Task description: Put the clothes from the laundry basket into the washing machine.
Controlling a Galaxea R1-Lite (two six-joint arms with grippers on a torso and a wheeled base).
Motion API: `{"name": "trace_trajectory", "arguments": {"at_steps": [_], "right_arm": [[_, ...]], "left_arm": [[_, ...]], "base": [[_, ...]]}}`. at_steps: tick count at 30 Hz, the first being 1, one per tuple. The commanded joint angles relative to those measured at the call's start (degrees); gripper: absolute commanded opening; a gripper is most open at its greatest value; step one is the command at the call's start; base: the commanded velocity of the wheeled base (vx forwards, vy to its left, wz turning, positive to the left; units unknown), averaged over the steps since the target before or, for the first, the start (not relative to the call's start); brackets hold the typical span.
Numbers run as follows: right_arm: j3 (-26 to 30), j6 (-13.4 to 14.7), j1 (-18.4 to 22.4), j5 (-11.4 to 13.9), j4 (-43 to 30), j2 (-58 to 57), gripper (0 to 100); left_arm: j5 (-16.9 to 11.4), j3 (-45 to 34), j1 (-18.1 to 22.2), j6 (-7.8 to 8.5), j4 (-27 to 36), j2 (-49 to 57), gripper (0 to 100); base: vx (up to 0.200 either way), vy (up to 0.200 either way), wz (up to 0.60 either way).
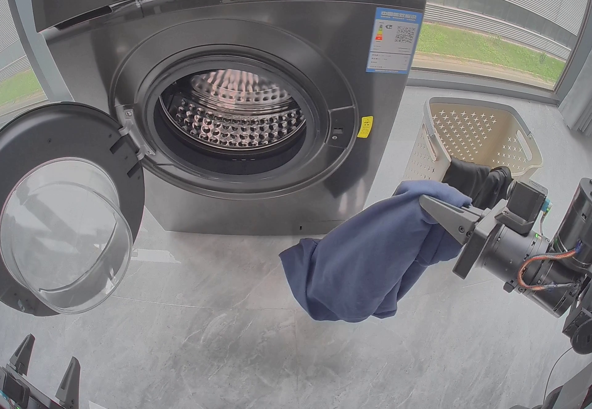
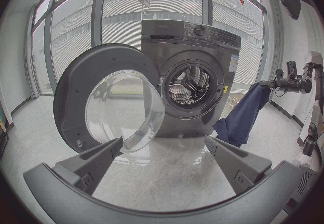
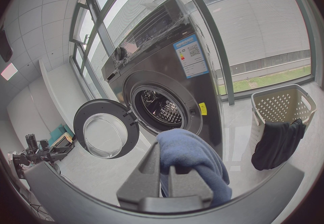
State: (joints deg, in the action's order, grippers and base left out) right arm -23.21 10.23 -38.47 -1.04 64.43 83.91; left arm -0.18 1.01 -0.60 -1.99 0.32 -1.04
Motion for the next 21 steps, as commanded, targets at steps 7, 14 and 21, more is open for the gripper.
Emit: {"name": "trace_trajectory", "arguments": {"at_steps": [7,14,21], "right_arm": [[0.36,-0.03,-0.02,-0.02,0.0,0.12,0],[0.36,-0.03,-0.02,0.07,0.0,0.12,0],[0.45,0.06,-0.02,0.07,0.0,0.12,0]], "left_arm": [[0.01,-0.84,-0.02,-0.12,0.03,-0.02,100],[0.01,-0.84,-0.02,-0.12,0.03,-0.02,100],[0.01,-0.84,-0.02,-0.12,0.03,-0.02,100]], "base": [[0.0,0.029,0.0],[0.0,0.0,0.0],[0.0,0.0,0.0]]}}
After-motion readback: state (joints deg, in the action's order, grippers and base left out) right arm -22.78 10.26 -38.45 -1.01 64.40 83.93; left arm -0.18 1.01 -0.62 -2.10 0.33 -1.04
